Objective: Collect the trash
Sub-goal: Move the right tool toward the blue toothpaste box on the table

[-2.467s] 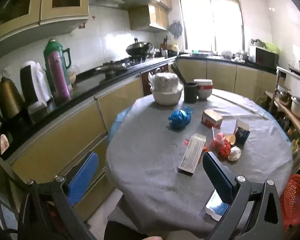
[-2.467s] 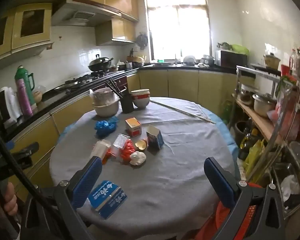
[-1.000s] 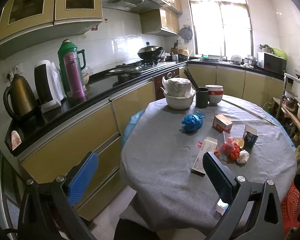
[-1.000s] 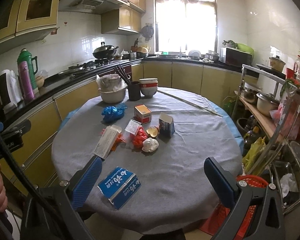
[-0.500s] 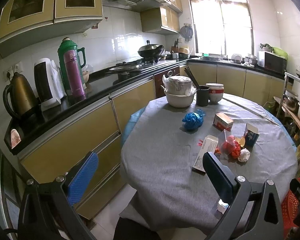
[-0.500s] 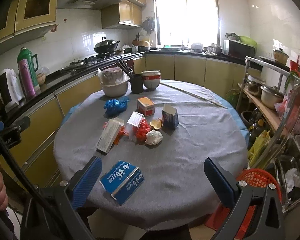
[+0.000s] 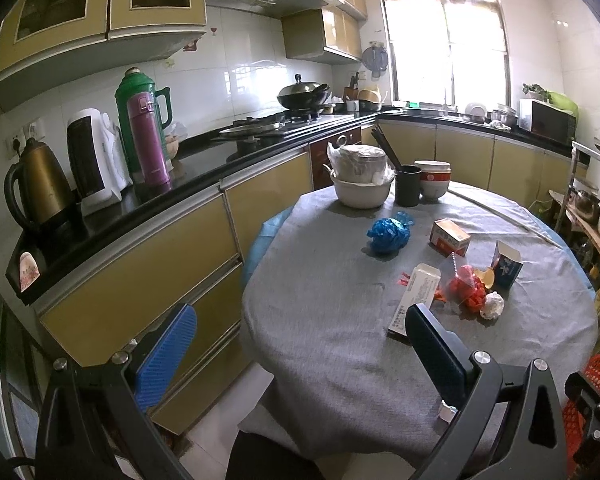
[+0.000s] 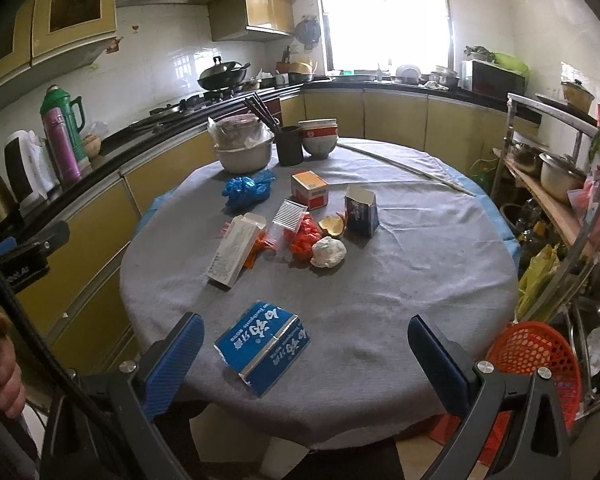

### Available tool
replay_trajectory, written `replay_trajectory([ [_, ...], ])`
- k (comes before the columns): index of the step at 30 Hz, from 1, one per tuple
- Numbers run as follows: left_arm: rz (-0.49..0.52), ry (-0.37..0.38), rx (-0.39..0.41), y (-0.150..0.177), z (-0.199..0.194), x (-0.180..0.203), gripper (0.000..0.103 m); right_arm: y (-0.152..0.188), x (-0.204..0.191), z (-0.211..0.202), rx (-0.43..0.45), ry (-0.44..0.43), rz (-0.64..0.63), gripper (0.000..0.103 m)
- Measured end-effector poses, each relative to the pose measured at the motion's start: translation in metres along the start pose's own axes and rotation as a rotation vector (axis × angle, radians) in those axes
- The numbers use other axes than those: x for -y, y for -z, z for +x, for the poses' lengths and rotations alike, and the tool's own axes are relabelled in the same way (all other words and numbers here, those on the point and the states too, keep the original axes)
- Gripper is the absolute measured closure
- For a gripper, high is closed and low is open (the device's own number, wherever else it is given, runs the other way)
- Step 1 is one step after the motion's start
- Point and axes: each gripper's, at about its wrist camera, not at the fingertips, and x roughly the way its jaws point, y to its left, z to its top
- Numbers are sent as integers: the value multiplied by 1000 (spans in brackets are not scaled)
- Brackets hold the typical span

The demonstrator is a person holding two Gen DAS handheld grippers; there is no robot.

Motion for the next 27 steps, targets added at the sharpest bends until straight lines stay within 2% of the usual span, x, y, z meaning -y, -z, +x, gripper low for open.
replay_trajectory([
  [12,-10,4,-4,1,1,-4,0,-1,-5,-4,24,17,0,0],
  [20,-11,10,-9,3,3,-3,0,-5,1,-17,105,41,43,0],
  [27,-11,11,-13,4,5,-2,0,-3,-1,-9,67,32,30,0],
])
